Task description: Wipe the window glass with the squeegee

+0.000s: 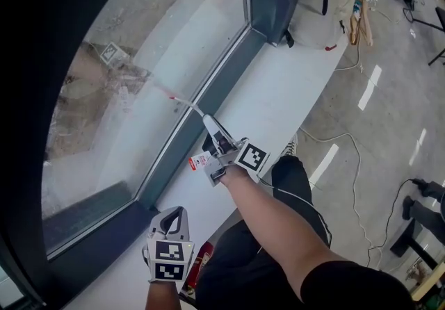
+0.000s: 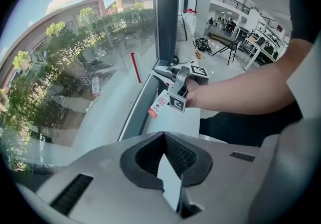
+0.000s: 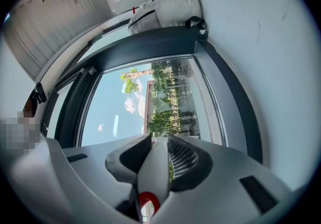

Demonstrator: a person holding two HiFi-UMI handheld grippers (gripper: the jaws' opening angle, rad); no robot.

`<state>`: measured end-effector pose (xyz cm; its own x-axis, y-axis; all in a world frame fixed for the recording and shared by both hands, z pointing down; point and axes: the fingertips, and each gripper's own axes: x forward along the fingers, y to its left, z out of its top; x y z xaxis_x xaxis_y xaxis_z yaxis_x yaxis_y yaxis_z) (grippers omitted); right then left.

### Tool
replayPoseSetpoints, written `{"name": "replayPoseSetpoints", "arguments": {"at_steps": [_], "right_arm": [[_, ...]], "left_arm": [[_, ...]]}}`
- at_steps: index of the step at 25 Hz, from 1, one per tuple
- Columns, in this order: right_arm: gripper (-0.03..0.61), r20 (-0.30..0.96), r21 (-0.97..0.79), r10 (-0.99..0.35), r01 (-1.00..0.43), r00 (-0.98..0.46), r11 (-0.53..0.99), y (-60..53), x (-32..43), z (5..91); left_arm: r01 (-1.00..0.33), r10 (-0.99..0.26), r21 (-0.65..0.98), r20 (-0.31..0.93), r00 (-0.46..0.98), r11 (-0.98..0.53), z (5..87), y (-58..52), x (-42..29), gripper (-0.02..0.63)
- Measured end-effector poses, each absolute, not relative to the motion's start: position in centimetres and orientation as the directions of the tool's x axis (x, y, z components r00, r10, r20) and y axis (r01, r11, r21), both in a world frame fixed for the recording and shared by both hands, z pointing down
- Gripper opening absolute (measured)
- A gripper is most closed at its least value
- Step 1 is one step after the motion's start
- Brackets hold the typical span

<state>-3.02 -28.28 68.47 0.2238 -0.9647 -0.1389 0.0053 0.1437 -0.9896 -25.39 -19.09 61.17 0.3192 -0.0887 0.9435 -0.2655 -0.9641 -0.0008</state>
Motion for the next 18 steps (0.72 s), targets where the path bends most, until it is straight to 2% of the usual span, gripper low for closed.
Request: {"name": "replayPoseSetpoints", "arguments": {"at_steps": [3,18], "right_arm": [[0.092,-0.139,-0.989,-0.969,0.021,0.206,0.147,-27.9,-5.7,67.3],[0.092,-0.109,-0.992,-0.984,0.044,0.137,0.116,-28.7,-7.3,70.0]], "left_arm": [[-0.28,-0.097,-0.005,0.944,0.315,-0.96,59.9,-18.6,-27.5,0.0],[-0.341,-0.097,0.014,0.947,0.307,-0.94,62.1,-18.4,-27.5,0.0]]}}
